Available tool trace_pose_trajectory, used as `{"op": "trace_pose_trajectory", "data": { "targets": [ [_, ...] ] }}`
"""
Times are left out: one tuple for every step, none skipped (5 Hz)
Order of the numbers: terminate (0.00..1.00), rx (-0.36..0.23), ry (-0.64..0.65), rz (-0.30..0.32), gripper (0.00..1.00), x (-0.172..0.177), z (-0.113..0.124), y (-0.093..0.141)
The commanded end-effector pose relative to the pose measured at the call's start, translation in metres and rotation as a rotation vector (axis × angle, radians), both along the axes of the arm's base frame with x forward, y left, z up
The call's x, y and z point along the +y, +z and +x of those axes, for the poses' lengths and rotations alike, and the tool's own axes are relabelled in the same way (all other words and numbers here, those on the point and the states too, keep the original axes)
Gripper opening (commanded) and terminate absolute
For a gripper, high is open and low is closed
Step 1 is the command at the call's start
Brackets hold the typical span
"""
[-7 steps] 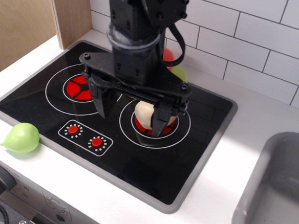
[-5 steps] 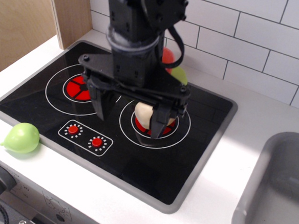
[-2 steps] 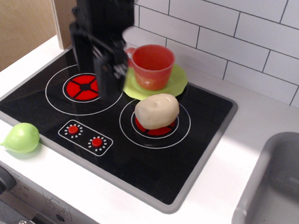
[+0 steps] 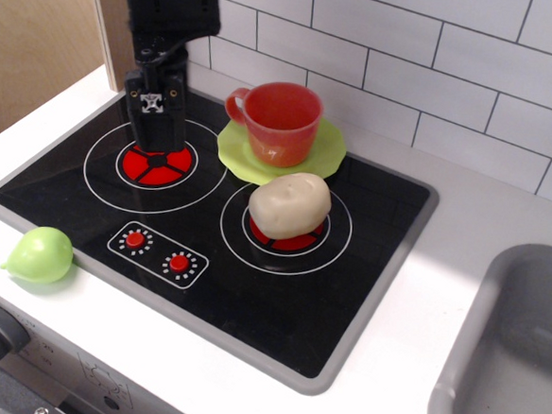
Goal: Take cup off plate
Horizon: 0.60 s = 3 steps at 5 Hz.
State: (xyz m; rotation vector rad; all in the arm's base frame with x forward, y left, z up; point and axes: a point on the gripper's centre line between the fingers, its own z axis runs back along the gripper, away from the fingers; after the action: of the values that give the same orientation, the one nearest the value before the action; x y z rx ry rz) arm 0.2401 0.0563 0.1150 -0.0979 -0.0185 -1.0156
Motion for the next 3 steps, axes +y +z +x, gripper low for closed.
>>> {"op": "trace_pose_trajectory", "data": {
  "targets": [
    [0.0, -0.19, -0.244, -0.004, 1.0, 0.009, 0.037, 0.001],
    [0.0, -0.205, -0.258, 0.029, 1.0, 0.014, 0.046, 0.003],
    [0.0, -0.222, -0.241, 0.047, 1.0, 0.017, 0.055, 0.002]
  ]
}}
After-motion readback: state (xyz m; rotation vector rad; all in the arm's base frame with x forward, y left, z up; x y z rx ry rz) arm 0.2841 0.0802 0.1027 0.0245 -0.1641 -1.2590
